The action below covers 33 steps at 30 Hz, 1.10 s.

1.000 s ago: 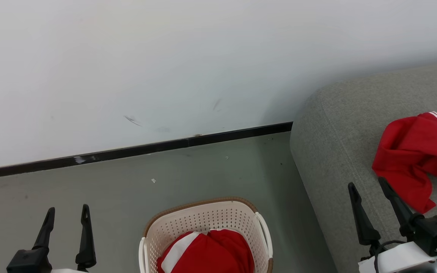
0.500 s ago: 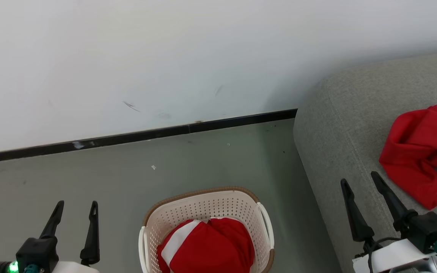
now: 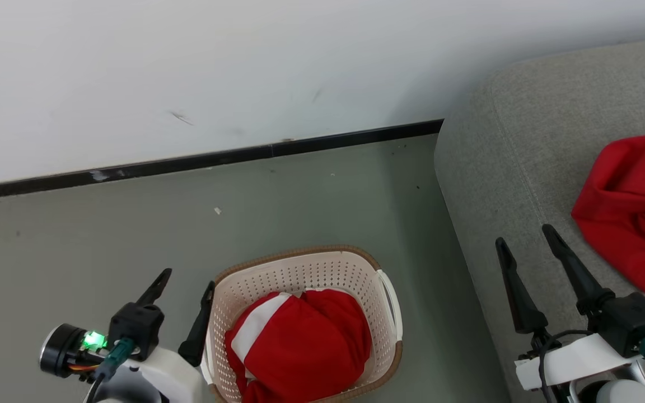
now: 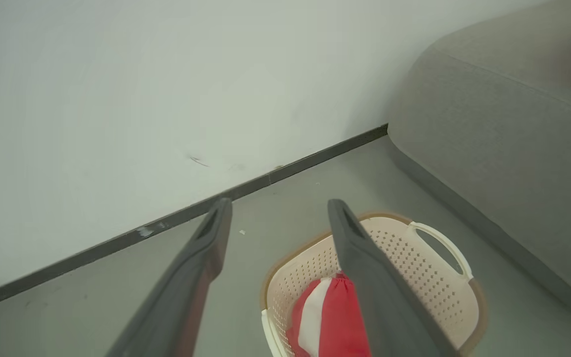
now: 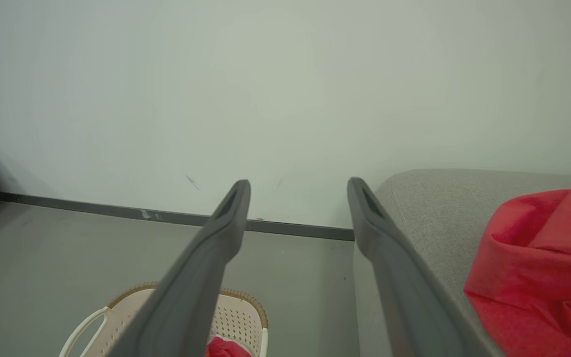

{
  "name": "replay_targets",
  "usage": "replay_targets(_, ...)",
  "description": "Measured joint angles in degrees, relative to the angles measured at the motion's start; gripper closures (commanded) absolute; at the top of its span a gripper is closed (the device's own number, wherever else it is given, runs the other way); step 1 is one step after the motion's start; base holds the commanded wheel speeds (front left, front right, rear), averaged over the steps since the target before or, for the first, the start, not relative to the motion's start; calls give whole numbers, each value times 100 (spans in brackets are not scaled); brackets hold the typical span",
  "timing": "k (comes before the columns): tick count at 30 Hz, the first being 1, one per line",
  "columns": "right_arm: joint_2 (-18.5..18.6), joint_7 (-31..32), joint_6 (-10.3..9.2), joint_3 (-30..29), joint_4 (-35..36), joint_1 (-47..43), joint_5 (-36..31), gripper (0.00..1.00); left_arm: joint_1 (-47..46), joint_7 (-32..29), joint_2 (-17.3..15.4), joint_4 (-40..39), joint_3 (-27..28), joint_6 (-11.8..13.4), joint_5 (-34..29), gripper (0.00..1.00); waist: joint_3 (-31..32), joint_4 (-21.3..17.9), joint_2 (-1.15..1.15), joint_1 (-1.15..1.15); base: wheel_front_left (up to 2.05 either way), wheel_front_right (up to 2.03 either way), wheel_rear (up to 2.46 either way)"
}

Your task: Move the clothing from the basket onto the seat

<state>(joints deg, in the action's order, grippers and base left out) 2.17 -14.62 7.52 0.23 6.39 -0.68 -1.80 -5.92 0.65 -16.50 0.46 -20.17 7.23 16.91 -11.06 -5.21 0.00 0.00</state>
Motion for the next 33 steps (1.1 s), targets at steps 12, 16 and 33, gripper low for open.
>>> replay_targets(12,1,-1,0,-342,359,252,-81,0,-908,-421,269,1152,-817,-515,-357,0,-703,-153,0,0,0,0,0)
replay_targets(16,1,-1,0,-359,475,408,-77,0,-1188,-521,416,1538,-1035,-644,-533,0,-976,-225,0,0,0,0,0)
replay_targets(33,3,-1,0,-334,856,1235,194,0,-2340,-587,856,2996,-1504,-873,-1040,0,-2188,-624,0,0,0,0,0)
